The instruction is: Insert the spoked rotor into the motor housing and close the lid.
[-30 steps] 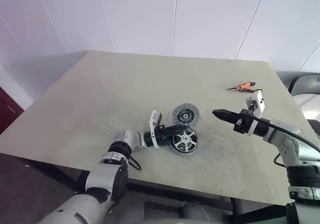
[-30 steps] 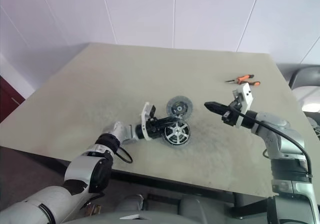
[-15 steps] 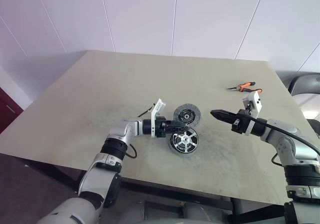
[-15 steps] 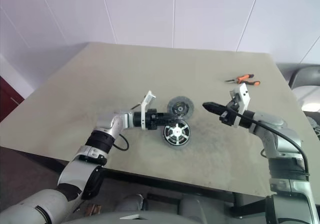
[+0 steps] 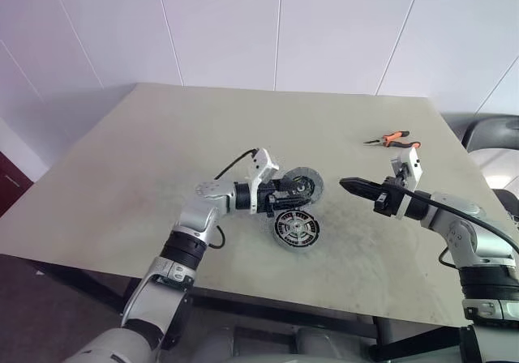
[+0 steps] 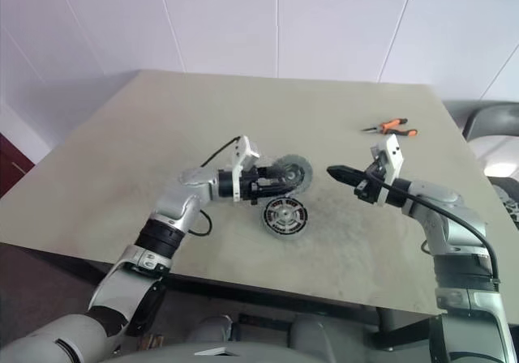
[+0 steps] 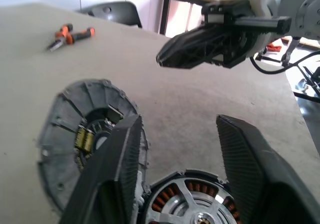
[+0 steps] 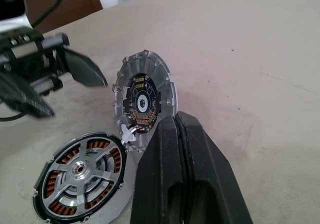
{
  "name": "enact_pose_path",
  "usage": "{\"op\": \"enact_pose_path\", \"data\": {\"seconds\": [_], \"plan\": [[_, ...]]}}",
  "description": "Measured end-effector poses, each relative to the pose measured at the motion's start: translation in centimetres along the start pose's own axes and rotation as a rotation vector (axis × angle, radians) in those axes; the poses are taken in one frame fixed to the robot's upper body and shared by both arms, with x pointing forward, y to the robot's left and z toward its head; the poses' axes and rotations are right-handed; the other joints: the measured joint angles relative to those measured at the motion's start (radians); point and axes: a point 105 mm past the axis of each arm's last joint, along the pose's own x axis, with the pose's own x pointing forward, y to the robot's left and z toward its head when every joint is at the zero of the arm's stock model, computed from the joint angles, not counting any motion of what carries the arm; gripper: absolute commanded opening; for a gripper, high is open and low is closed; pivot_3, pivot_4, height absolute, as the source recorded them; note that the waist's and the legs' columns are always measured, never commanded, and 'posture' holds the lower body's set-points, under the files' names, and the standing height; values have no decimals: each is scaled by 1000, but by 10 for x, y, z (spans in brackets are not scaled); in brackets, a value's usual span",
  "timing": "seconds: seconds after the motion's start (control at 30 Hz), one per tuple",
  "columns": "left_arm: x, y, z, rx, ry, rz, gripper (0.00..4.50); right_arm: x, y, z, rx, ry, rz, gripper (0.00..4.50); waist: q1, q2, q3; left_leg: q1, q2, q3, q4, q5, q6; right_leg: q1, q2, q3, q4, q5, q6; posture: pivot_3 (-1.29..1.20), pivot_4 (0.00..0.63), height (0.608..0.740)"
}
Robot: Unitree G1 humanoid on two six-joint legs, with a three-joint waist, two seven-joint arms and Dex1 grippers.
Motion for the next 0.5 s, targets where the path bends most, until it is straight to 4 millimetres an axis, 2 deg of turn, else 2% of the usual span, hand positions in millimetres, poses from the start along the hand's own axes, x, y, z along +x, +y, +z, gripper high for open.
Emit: {"op": "enact_pose_path", "data": {"seconds": [0.13, 0.17, 0.23, 0.3, 0.4, 0.5], "plan": [[1, 1, -4, 33, -33, 28, 276, 0, 0, 0, 0, 1, 1, 0, 3, 0, 0, 0, 0, 0, 0, 0, 0, 0, 0, 0, 0, 0, 0, 0, 0, 740], [2, 2, -5, 43, -41, 37, 42, 1, 0, -1, 0, 3, 3, 0, 4, 0, 0, 0, 0, 0, 0, 0, 0, 0, 0, 0, 0, 0, 0, 0, 0, 740], [7, 4, -11, 69, -25, 62, 42, 2, 1, -1, 1, 5, 7, 0, 4, 0, 0, 0, 0, 0, 1, 0, 0, 1, 0, 0, 0, 0, 0, 0, 0, 740], [13, 3, -27, 73, 33, 75, 42, 3, 1, -2, 2, 6, 8, 0, 3, 0, 0, 0, 0, 0, 1, 0, 0, 1, 0, 1, 0, 0, 0, 0, 0, 740], [20, -5, -59, 54, 181, 45, 42, 5, 2, -1, 2, 3, 11, 0, 2, 0, 0, 0, 0, 0, 1, 0, 0, 0, 1, 1, 0, 0, 0, 0, 0, 740], [25, -7, -66, 83, 238, 32, 42, 5, 1, -3, 10, 4, 9, 0, 8, -1, -2, 2, 0, 0, 1, 0, 0, 3, 1, 1, 0, -2, 3, 0, 0, 740]]}}
